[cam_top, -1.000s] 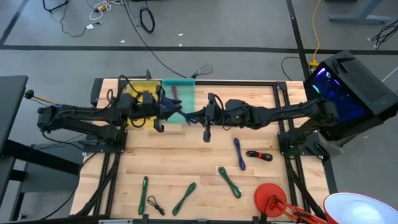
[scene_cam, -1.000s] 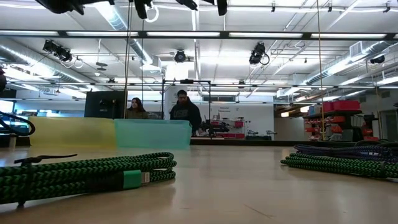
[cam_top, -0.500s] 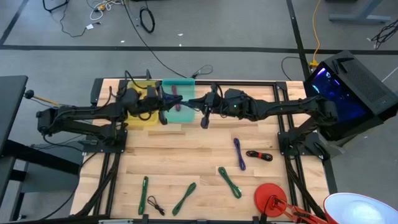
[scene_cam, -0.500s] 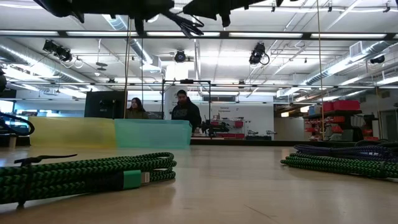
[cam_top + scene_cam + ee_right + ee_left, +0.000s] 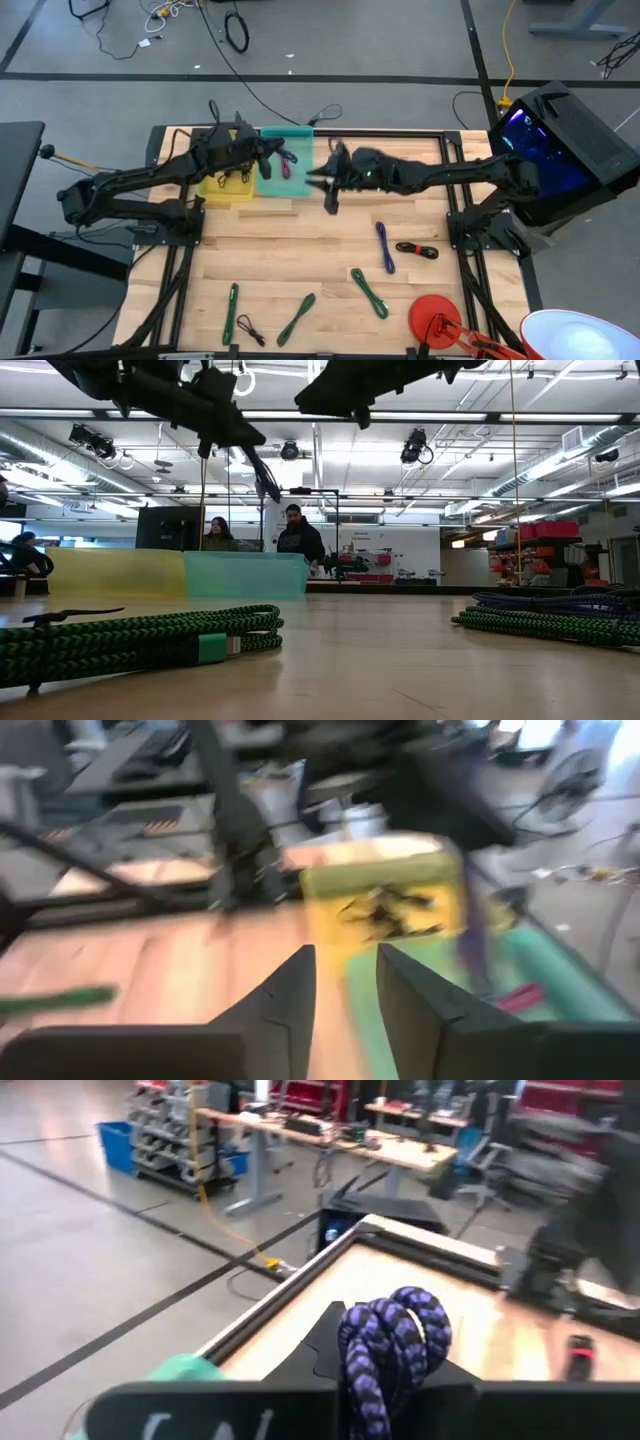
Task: Pick & Place USB Port
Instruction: Put the purple charger cable into the green bin, then put the black charger cable into the yellow bin
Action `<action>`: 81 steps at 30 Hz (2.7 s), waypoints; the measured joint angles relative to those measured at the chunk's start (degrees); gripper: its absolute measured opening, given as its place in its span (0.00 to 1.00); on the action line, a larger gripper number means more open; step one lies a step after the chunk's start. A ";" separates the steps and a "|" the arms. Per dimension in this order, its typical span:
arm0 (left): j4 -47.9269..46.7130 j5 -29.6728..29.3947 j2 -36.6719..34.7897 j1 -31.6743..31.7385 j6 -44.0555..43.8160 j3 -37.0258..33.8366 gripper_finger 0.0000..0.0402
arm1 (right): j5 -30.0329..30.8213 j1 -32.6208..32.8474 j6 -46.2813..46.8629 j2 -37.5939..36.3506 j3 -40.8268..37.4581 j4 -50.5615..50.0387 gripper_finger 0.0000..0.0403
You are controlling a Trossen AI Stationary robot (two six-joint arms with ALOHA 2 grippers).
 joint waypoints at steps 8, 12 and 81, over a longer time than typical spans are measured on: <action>-1.53 3.34 9.30 6.69 -1.92 0.04 0.03 | 2.74 5.55 1.19 4.41 -1.39 0.82 0.31; -4.04 11.03 15.19 11.55 -3.54 1.85 0.03 | 4.82 7.18 2.28 4.41 -2.46 2.17 0.30; -46.01 22.70 31.09 4.22 7.93 37.61 0.54 | 16.15 7.89 16.08 4.03 -3.19 -25.85 0.27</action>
